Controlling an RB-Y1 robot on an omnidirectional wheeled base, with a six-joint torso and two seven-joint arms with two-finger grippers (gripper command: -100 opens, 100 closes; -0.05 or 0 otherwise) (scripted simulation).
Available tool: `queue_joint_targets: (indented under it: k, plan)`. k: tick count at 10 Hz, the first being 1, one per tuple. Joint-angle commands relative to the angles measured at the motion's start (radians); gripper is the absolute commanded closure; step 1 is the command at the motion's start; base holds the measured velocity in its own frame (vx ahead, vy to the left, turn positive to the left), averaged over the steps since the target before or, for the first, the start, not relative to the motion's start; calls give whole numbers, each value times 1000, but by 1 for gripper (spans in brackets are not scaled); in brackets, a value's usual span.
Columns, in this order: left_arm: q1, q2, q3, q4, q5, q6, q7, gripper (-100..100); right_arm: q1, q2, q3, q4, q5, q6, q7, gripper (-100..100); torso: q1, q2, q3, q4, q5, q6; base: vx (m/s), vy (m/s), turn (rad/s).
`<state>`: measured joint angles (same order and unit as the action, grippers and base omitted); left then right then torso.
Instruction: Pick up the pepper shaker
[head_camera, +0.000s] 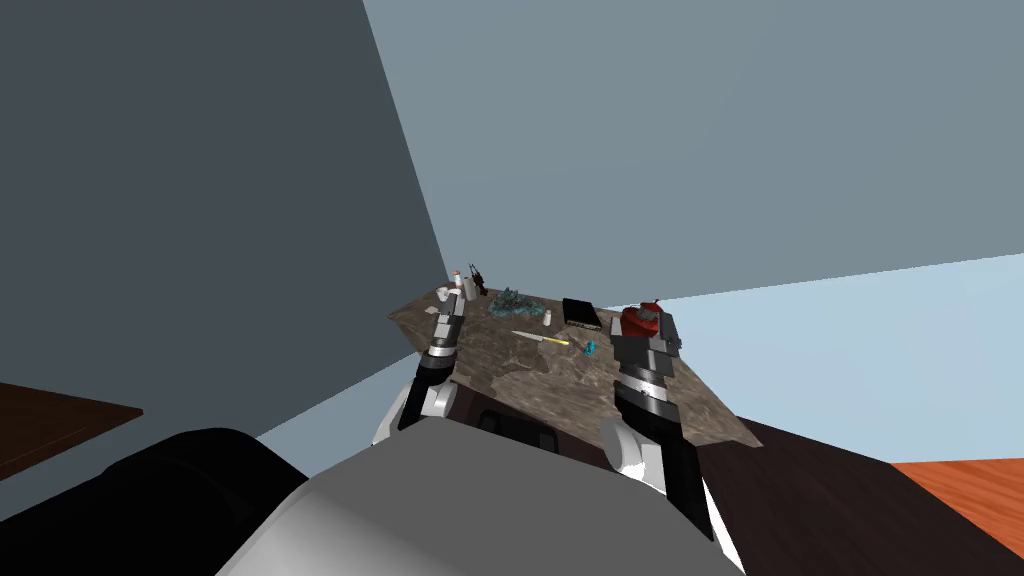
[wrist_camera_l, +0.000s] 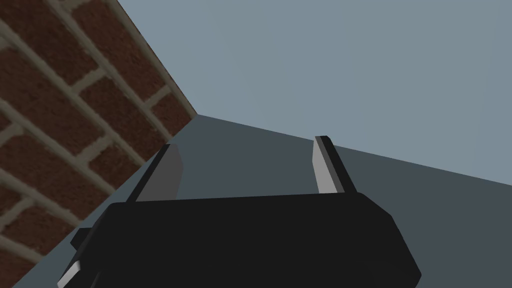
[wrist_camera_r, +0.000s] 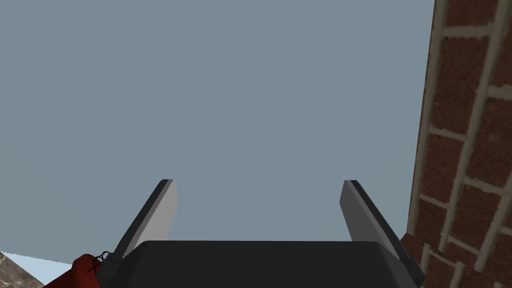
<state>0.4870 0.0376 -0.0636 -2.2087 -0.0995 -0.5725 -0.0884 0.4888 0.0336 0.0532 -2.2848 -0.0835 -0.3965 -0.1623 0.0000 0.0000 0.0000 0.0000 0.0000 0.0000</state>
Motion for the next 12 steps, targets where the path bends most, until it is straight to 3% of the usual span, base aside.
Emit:
queue_joint_targets:
  k: [1, 6, 7, 9, 12]
  plan:
    - [0, 0, 0, 0, 0, 0, 0, 0, 0, -45, -5, 28, -7, -7, -4, -100, 0, 0, 0, 0, 0, 0, -65, -5, 2]
    - [0, 0, 0, 0, 0, 0, 0, 0, -4, -190, -13, 158, -31, -43, -20, -100, 0, 10, 6, 2, 0, 0, -140, 7, 25]
    - [0, 0, 0, 0, 0, 0, 0, 0, -4, -201, -13, 160, -31, -43, -20, -100, 0, 11, 6, 2, 0, 0, -109, 5, 18]
    - [0, 0, 0, 0, 0, 0, 0, 0, -8, -267, -11, 233, -40, -63, -29, -100, 0, 7, 4, 2, 0, 0, -118, 12, 60]
    - [0, 0, 0, 0, 0, 0, 0, 0, -11, -331, -7, 283, -44, -74, -34, -100, 1, 7, 4, 2, 0, 0, -101, 18, 47]
